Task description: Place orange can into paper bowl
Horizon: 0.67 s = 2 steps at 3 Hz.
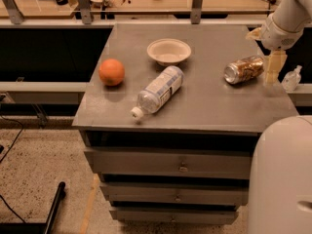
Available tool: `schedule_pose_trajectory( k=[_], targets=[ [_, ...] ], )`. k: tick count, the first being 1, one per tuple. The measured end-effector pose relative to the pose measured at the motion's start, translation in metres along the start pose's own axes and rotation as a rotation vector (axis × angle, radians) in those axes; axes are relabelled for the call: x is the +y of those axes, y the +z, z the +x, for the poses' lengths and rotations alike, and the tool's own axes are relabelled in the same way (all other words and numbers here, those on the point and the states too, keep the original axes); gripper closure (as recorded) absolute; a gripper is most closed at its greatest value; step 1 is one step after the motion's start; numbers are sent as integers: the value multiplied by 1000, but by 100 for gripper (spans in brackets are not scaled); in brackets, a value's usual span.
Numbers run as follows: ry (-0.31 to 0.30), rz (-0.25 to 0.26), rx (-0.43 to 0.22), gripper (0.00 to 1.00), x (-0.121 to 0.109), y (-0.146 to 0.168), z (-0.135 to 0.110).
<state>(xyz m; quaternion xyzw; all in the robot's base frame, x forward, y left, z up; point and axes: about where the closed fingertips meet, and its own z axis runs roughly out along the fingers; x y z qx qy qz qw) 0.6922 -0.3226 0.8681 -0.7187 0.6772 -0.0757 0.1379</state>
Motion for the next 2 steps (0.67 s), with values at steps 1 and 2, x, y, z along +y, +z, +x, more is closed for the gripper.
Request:
schedule_pose_trajectory(
  k=[1,2],
  targets=[
    [-42,-5,-26,0,2,7,-6],
    [-88,-15,-27,16,3,11,-14]
  ],
)
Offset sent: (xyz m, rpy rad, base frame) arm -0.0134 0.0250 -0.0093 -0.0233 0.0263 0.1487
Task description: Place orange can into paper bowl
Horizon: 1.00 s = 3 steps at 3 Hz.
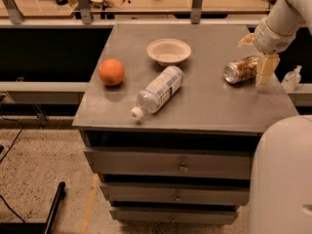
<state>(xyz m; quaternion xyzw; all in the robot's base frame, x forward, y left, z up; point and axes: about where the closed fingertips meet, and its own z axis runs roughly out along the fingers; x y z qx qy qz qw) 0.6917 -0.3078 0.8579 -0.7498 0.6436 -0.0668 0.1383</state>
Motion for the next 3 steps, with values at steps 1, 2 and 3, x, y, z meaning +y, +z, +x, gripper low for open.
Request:
schedule_pose_trajectory(
  k=[1,2,3],
  targets=[
    [-35,-14,5,41,2,4,-6],
    [-60,-24,6,64,3,7,-10],
    [-81,-7,-9,87,0,-1,-20]
  ],
)
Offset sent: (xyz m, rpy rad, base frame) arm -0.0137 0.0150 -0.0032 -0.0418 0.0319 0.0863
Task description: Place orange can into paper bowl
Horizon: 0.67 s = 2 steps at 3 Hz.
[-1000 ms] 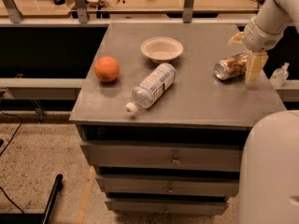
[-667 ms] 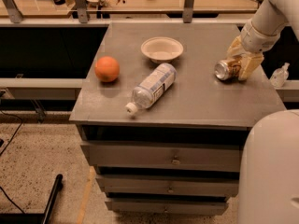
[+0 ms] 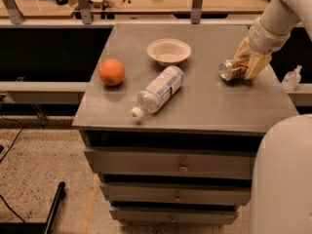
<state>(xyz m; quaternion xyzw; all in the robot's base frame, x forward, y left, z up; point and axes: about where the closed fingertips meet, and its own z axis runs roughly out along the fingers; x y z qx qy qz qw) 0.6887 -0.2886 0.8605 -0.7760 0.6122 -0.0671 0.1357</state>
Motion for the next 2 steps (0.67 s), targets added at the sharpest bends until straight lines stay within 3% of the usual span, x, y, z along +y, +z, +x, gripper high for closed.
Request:
schedule_pose_trajectory(
  k=[1,2],
  targets=[
    [-29,54,-17,100,-19,-21,-16],
    [-58,133,-38,100,-51,-51,-43]
  ],
)
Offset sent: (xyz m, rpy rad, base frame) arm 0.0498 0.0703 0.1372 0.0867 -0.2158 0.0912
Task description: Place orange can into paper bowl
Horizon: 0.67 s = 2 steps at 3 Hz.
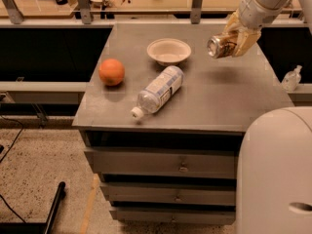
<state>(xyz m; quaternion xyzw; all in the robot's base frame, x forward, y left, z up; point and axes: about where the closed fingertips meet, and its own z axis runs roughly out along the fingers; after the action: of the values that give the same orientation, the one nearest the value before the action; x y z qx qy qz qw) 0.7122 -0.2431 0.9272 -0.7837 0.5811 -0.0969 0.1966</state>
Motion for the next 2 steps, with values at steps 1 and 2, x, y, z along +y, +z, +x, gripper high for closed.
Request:
schedule_pose_trajectory(
  k=[1,2],
  targets=[
    [-11,64,-26,100,-33,-10,-31],
    [0,94,-44,100,-57,-6,-59]
  ],
)
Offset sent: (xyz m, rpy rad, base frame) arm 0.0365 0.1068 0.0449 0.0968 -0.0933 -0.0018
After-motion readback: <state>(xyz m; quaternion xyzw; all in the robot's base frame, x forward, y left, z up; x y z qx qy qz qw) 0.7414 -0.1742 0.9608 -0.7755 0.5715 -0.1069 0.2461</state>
